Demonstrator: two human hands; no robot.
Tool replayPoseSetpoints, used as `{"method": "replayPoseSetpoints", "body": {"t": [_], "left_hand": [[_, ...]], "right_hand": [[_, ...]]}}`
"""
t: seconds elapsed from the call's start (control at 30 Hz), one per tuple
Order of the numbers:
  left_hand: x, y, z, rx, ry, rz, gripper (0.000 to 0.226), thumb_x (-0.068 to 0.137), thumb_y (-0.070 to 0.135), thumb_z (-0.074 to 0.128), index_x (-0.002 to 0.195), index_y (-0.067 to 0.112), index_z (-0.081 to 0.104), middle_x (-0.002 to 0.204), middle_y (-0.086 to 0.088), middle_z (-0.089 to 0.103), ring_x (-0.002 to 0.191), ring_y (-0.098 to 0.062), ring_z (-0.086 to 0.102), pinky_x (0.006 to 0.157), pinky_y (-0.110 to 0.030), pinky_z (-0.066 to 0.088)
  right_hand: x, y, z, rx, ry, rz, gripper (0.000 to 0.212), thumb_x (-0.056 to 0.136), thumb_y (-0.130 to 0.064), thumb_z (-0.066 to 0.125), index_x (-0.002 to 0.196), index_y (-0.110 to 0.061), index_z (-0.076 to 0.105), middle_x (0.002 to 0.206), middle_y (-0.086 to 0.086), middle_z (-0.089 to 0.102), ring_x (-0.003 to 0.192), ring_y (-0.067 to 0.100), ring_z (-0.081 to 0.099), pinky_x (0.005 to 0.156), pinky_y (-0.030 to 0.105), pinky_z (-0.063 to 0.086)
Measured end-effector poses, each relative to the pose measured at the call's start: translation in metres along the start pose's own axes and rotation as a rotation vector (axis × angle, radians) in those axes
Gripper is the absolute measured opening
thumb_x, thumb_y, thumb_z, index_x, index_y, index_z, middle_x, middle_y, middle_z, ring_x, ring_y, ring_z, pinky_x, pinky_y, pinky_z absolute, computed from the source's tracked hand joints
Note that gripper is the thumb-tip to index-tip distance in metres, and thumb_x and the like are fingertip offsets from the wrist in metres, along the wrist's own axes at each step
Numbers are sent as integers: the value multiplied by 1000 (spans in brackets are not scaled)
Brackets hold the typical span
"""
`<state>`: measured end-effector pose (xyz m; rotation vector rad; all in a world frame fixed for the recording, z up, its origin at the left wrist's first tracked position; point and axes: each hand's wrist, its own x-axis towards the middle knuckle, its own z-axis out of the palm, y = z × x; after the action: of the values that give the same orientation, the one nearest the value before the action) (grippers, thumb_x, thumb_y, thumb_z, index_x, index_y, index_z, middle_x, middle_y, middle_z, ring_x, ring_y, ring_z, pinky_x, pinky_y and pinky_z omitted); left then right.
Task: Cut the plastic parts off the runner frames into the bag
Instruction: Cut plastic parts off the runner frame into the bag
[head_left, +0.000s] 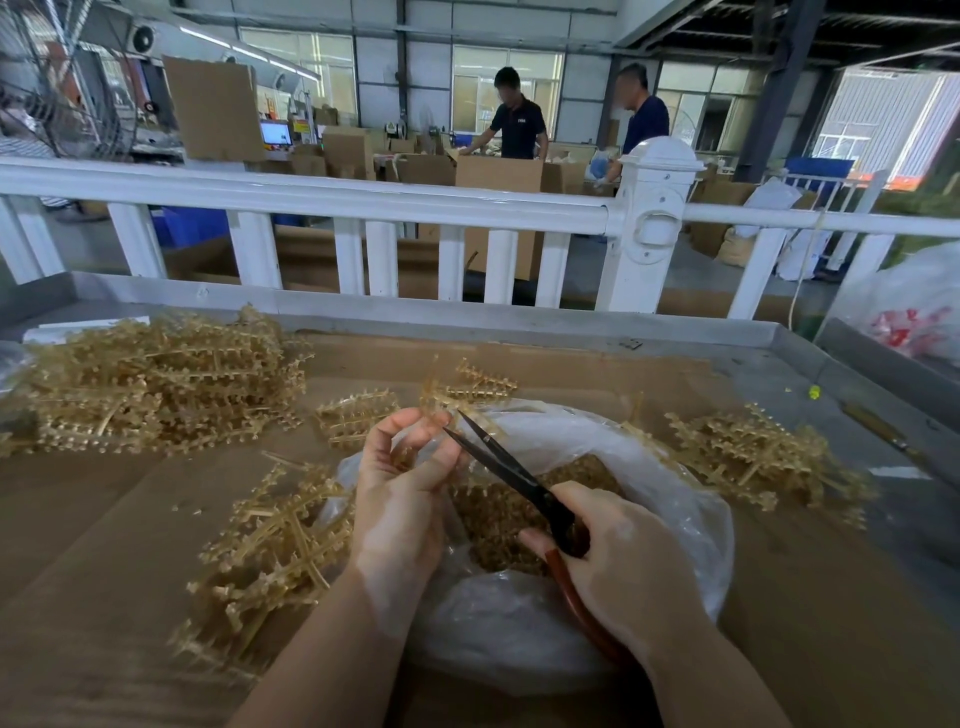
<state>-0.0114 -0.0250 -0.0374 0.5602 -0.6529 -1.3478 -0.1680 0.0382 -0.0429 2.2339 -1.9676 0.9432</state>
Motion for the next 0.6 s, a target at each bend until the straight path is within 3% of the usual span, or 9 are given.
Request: {"method": "replayPoseSetpoints", "body": {"t": [0.2, 0.33, 0.47, 0.6], "left_hand": [[-2, 1, -4, 34, -8, -52, 42, 81, -22, 48, 91, 19, 50, 78, -3, 61, 60, -11, 64, 54, -20, 53], [-1, 0, -6, 56, -24, -55, 42, 80, -18, 53, 92, 22, 49, 66, 3, 64, 54, -11, 64, 42, -20, 47], [1, 0, -7, 38, -46, -45, 42, 71, -12, 59, 94, 22, 48, 62, 5, 65, 54, -11, 65, 43, -19, 50], [2, -1, -8, 42, -57, -38, 42, 76, -16, 56, 93, 21, 47, 62, 5, 65, 55, -11, 66, 46, -19, 52]], "right_hand": [[0, 1, -2, -6, -33, -18, 27, 81, -53, 63, 96, -31, 64, 74, -15, 57, 69, 3, 50, 58, 9, 28], [1, 1, -3, 5, -58, -22, 26, 81, -55, 60, 94, -33, 62, 73, -16, 55, 69, 2, 49, 58, 9, 29], [2, 0, -5, 25, -77, -21, 24, 82, -56, 59, 89, -34, 58, 72, -15, 56, 69, 4, 52, 59, 14, 33], [2, -1, -6, 34, -96, -22, 24, 83, -57, 58, 80, -35, 48, 65, -14, 50, 67, 7, 52, 60, 21, 38]]}}
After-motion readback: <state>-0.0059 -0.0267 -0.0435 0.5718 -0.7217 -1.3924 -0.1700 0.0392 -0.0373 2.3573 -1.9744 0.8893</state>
